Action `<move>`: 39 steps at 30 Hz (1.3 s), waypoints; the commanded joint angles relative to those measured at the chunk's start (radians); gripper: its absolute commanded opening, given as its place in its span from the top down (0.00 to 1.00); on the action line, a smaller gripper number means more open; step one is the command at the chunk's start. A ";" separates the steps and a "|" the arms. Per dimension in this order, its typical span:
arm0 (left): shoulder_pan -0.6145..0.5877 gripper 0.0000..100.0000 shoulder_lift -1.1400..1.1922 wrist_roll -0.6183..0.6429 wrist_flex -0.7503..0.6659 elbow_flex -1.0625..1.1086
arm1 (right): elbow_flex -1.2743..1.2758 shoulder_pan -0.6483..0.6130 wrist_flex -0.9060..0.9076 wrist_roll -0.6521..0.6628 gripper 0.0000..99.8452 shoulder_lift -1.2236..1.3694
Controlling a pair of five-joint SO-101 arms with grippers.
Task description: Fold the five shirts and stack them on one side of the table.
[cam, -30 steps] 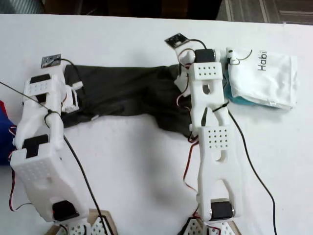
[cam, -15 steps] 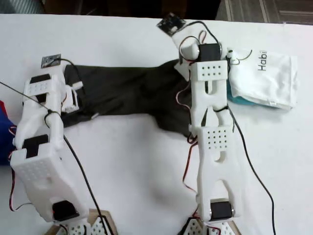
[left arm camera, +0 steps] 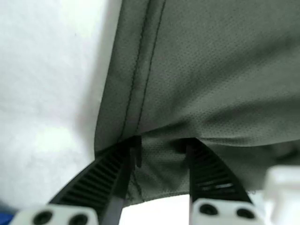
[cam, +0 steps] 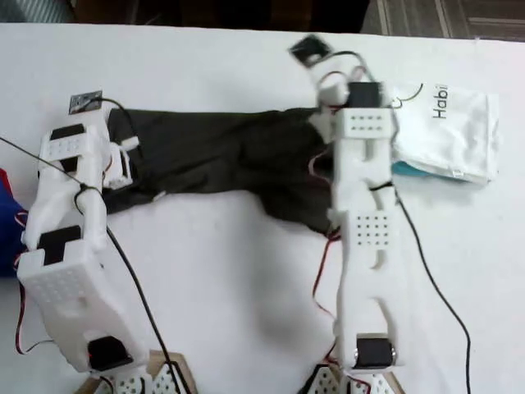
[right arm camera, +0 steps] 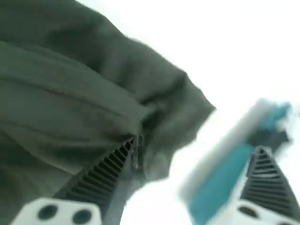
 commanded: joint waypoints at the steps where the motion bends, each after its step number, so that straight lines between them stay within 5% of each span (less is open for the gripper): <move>1: -0.034 0.83 -0.003 -0.009 0.008 0.008 | -0.032 0.059 0.050 -0.014 0.68 -0.127; 5: -0.034 0.83 -0.003 -0.009 0.008 0.008 | 0.000 0.102 0.048 0.058 0.76 -0.136; 24: -0.034 0.83 -0.003 -0.009 0.006 0.008 | 0.578 0.047 0.045 0.212 0.73 -0.389; 39: -0.034 0.83 -0.003 -0.009 0.006 0.008 | 0.588 0.015 -0.157 0.293 0.76 -0.194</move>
